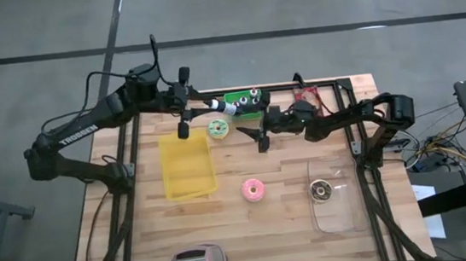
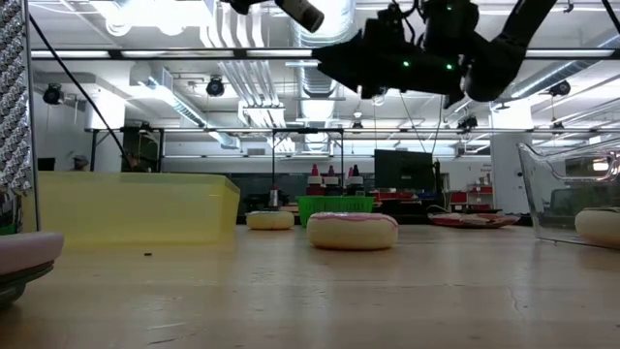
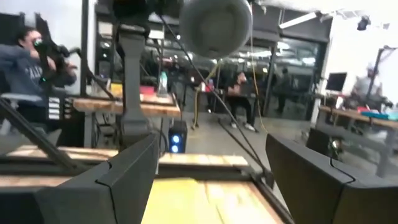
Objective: Pick & Place Food Item
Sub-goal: Put the black food coloring bottle into the green bin
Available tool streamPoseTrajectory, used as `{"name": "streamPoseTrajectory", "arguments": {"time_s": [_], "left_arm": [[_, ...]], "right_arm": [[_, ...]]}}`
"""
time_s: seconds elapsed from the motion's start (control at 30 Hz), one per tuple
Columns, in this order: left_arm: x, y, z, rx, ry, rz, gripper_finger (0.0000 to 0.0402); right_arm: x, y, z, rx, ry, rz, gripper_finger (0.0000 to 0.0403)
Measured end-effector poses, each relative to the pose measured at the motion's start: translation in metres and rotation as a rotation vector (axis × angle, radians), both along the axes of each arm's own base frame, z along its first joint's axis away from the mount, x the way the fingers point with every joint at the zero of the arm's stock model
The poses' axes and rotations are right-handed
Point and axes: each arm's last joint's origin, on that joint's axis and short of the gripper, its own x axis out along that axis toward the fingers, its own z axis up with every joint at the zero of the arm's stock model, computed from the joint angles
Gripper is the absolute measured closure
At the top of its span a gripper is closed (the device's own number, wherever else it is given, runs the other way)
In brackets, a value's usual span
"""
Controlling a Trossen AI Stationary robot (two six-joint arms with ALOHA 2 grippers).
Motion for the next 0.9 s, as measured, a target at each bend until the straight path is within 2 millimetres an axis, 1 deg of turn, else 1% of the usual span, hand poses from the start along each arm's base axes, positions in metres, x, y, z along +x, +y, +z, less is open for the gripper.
{"name": "streamPoseTrajectory", "arguments": {"time_s": [0.07,0.17,0.33,0.47,0.57,0.67,0.8,0.9], "left_arm": [[0.001,0.001,0.003,0.006,0.039,0.037,0.0295],[0.009,0.007,0.002,-0.002,0.107,0.08,0.0295],[0.038,0.023,-0.003,-0.008,0.238,0.181,0.0295],[0.068,0.04,-0.01,-0.009,0.355,0.281,0.0295],[0.087,0.053,-0.014,0.016,0.445,0.39,0.0295],[0.103,0.067,-0.019,-0.003,0.509,0.435,0.0295],[0.118,0.088,-0.023,-0.034,0.57,0.52,0.0295],[0.125,0.104,-0.026,-0.072,0.603,0.574,0.0295]], "right_arm": [[-0.009,0.001,-0.005,0.006,0.027,-0.011,0.0115],[-0.024,0.005,-0.015,0.012,0.062,-0.036,0.0118],[-0.049,0.012,-0.022,0.032,0.083,-0.055,0.0127],[-0.067,0.019,-0.028,0.046,0.096,-0.071,0.0134],[-0.082,0.025,-0.03,0.049,0.098,-0.085,0.0139],[-0.098,0.031,-0.03,0.049,0.085,-0.075,0.0144],[-0.115,0.039,-0.029,0.051,0.051,-0.061,0.0151],[-0.125,0.045,-0.029,0.049,0.029,-0.044,0.0155]]}}
